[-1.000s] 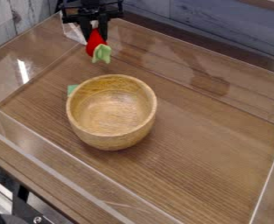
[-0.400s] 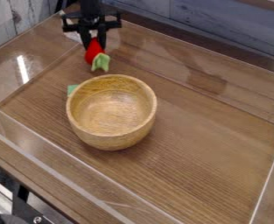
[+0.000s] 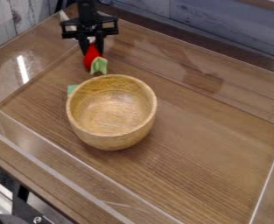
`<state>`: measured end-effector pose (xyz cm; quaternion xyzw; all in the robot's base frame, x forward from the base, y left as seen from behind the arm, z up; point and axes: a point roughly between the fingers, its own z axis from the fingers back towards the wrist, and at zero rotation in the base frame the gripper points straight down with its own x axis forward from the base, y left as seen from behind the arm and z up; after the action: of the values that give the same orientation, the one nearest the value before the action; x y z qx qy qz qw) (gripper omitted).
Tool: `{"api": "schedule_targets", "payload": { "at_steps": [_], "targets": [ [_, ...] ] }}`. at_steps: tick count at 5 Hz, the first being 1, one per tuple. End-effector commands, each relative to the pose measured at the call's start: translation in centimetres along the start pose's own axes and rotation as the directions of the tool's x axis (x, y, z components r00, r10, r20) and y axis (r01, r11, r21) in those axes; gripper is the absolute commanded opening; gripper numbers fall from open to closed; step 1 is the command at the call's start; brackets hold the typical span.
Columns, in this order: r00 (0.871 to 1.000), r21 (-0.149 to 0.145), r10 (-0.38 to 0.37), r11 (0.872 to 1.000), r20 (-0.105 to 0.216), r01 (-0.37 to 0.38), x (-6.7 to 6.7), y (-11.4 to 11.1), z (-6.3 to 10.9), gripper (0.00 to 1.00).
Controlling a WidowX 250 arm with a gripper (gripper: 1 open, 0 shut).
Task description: Move the red object to the left side of the table
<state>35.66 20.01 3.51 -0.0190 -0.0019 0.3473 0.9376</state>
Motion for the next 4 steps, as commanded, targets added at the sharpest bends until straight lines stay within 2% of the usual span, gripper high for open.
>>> {"api": "schedule_targets", "payload": {
  "at_steps": [1, 4],
  "targets": [
    [0.999, 0.008, 0.019, 1.000, 0.045, -0.019, 1.1, 1.9, -0.2, 0.00],
    [0.999, 0.033, -0.044, 0.999, 0.030, 0.043, 0.5, 3.5, -1.2, 0.00]
  ]
}}
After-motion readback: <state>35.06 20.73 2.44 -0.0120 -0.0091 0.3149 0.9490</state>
